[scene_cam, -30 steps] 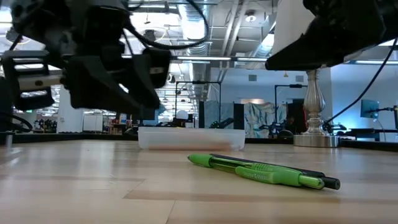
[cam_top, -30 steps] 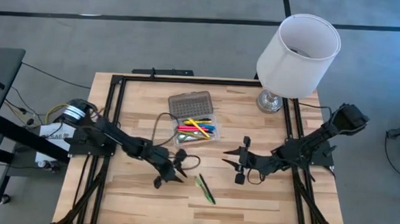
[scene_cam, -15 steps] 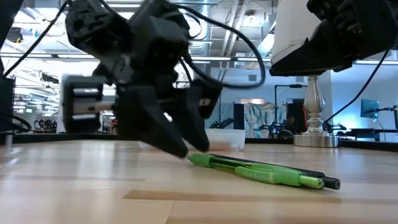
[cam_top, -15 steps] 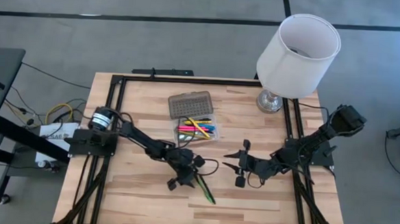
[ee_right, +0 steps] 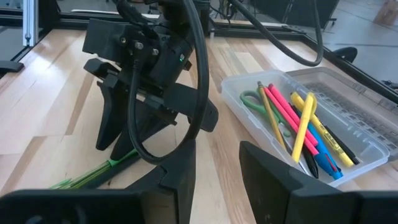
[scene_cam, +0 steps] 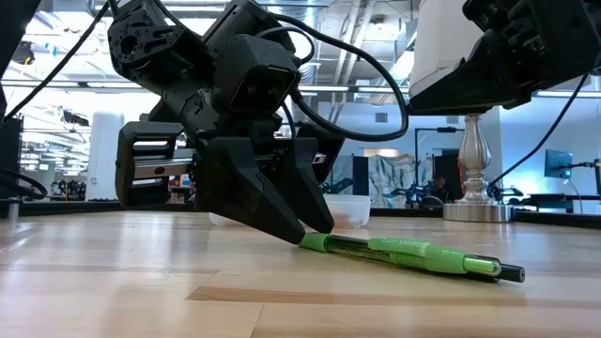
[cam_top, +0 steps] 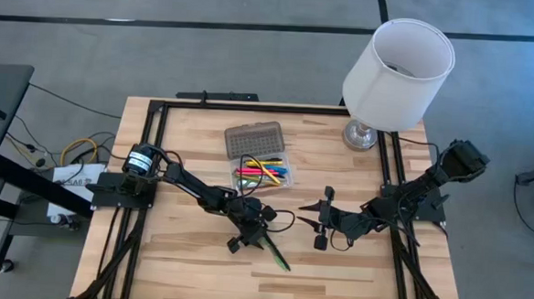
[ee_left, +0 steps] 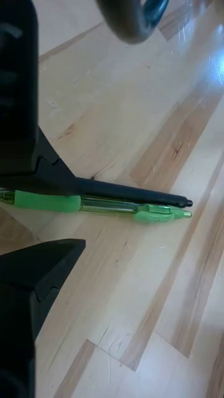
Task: Pick & place school supplies into a supply box
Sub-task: Put the green pen into the transparent supply box
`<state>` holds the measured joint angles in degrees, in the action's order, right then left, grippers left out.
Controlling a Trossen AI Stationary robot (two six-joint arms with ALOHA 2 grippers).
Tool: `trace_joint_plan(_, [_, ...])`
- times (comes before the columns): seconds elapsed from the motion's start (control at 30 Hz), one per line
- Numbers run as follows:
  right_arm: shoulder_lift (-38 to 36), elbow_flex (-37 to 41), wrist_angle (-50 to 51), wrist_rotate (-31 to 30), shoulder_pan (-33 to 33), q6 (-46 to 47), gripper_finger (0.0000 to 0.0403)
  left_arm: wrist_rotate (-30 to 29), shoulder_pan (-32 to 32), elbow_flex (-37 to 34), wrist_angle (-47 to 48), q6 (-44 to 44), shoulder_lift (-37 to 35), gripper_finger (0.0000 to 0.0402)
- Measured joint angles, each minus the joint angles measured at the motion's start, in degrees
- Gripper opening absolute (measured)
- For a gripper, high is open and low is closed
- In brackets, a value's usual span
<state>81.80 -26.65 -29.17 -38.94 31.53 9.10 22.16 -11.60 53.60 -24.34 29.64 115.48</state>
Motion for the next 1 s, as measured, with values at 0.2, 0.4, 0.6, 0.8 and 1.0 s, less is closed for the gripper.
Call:
trace_joint_plan(0.2, [0.0,0.0,0.0,0.0,0.0,0.0,0.0118,-0.1,-0.1,-0.1,-0.2,0.0,0.0,0.0117])
trace_joint_plan(0.4, [0.0,0.0,0.0,0.1,0.0,0.0,0.0118,0.1,-0.1,-0.1,-0.6,0.0,0.0,0.0117])
trace_joint_plan(0.6, [0.0,0.0,0.0,0.1,0.0,0.5,0.0118,-0.2,-0.2,-0.1,-0.5,-0.3,0.0,0.0116])
trace_joint_plan(0.8, [0.0,0.0,0.0,0.1,0.0,0.6,0.0118,-0.3,-0.4,-0.1,2.0,-0.4,0.0,0.0101])
trace_joint_plan(1.0, [0.0,0.0,0.0,0.2,0.0,1.1,0.0118,-0.3,-0.6,-0.1,2.7,-0.8,0.0,0.0085])
